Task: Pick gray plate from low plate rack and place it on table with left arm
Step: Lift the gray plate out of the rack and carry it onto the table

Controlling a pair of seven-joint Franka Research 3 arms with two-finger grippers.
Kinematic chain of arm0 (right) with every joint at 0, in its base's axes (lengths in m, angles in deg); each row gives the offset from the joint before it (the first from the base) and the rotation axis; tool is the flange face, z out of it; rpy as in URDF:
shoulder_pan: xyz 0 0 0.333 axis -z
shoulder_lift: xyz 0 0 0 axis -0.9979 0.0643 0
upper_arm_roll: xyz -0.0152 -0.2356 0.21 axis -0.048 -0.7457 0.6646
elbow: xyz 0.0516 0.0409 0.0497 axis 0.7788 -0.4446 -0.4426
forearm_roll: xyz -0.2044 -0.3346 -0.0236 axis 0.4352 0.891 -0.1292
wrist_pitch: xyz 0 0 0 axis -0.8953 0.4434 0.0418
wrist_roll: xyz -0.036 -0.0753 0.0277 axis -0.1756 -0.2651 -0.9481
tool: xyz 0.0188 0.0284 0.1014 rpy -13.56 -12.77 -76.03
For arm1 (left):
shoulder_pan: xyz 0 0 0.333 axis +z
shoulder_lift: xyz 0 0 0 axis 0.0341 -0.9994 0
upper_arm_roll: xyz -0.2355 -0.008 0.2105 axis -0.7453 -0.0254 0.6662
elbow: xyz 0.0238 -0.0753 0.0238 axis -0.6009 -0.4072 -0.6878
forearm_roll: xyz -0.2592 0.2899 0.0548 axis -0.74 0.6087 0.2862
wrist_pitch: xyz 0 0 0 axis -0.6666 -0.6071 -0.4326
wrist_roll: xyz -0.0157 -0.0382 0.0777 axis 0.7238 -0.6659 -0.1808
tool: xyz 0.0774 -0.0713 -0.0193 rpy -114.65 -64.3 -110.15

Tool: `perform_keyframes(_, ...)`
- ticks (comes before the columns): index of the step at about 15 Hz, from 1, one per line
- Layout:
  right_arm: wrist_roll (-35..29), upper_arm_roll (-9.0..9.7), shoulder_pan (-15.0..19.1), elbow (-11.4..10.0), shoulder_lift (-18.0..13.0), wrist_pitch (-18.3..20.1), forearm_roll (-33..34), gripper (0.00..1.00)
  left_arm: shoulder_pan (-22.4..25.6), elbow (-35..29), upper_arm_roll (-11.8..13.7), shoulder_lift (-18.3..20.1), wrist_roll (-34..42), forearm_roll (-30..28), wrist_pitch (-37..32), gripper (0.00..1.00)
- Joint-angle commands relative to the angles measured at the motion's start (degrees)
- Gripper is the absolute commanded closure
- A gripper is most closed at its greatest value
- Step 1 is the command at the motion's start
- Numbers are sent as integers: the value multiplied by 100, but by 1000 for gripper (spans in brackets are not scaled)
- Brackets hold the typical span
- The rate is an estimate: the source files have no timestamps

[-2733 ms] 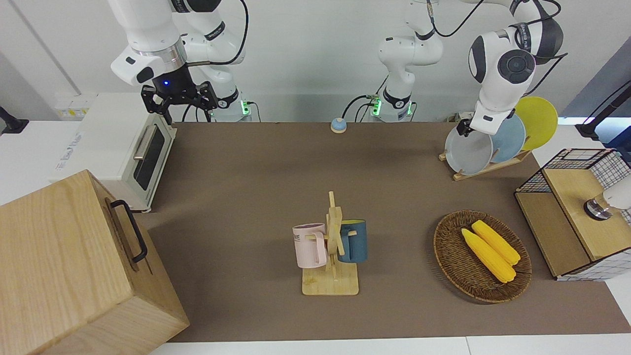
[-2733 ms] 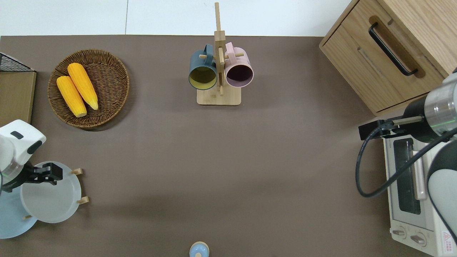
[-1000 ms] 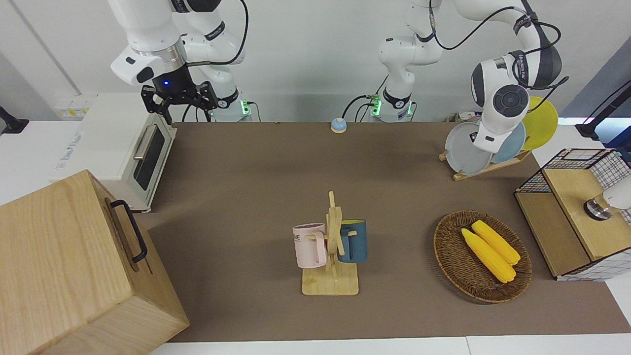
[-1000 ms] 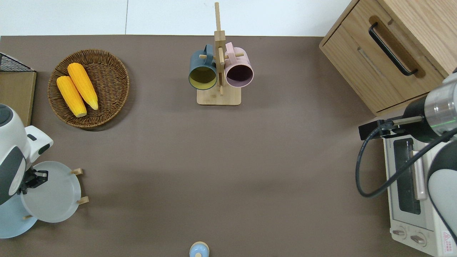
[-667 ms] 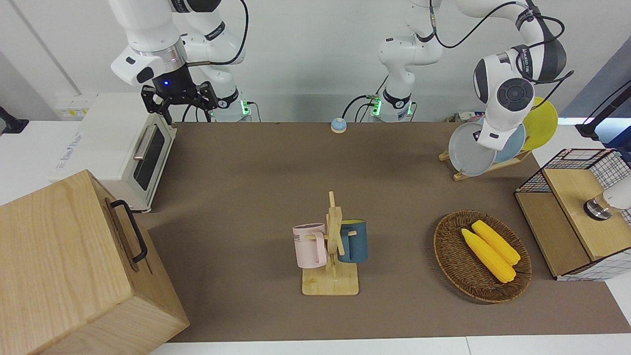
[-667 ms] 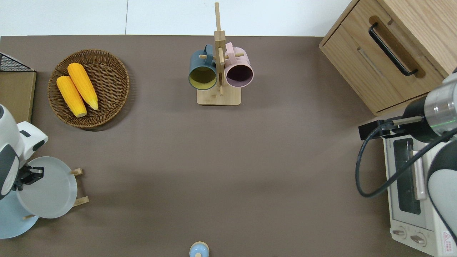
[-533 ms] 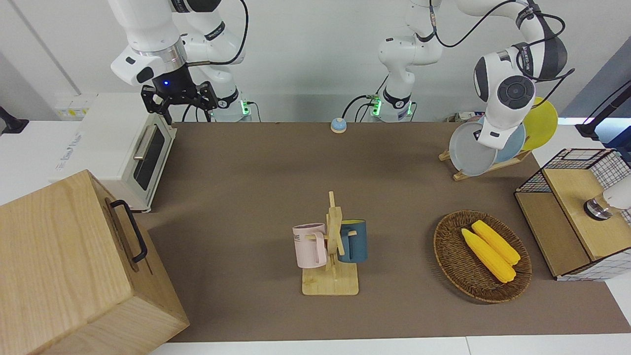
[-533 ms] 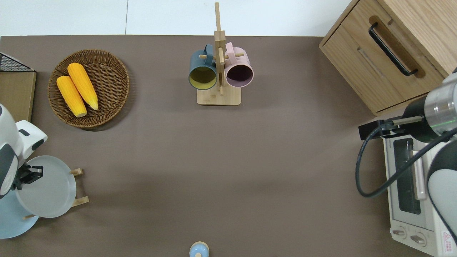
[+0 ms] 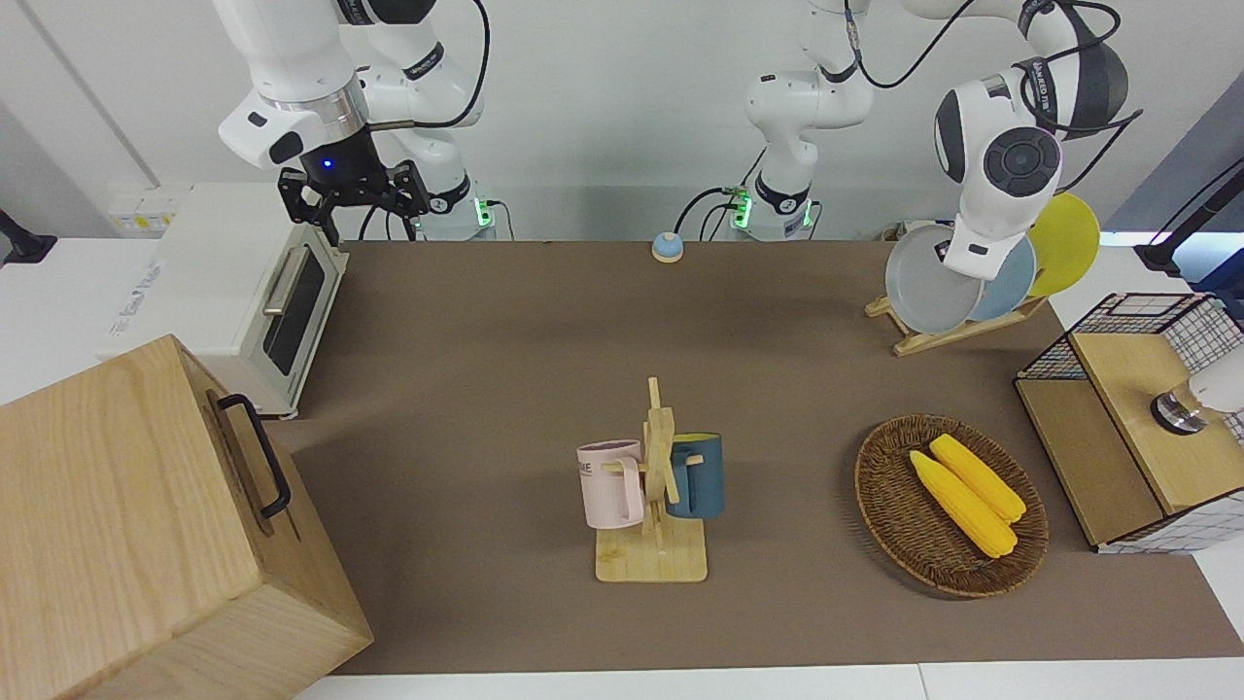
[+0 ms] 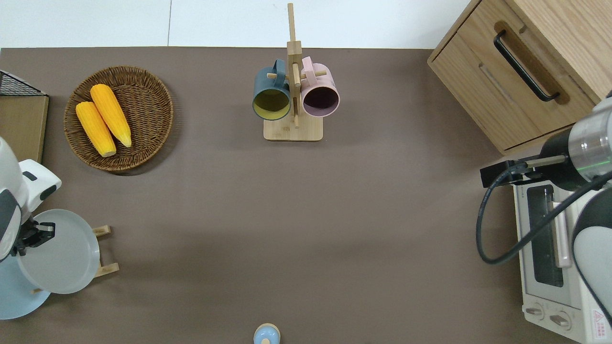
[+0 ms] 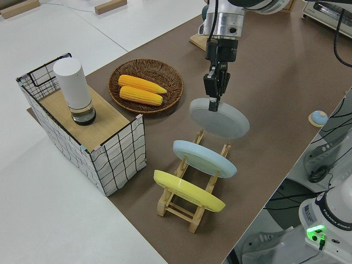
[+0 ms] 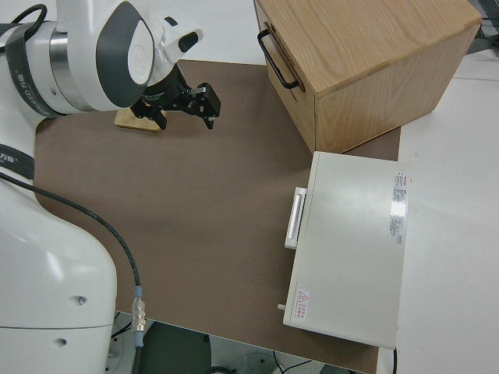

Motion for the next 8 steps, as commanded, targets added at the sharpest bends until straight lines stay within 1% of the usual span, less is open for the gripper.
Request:
perform_keyframes(1, -70, 98, 106, 51, -15, 81, 9, 17, -40, 127, -72, 93, 169, -94, -302, 1000)
perform_keyframes(3, -70, 98, 106, 51, -15, 81, 9, 17, -40, 136, -134, 163, 169, -347, -382, 1000)
perform_keyframes(4, -70, 98, 106, 51, -15, 81, 9, 17, -40, 136, -134, 242, 195, -645, -373, 1000)
perform_keyframes(6, -70, 98, 106, 51, -7, 81, 9, 17, 3, 127, -91, 383, 527, -1636, -330, 1000)
perform_keyframes(8, -70, 98, 106, 51, -7, 81, 9, 17, -31, 127, -99, 375, 617, -2340, -260, 1000)
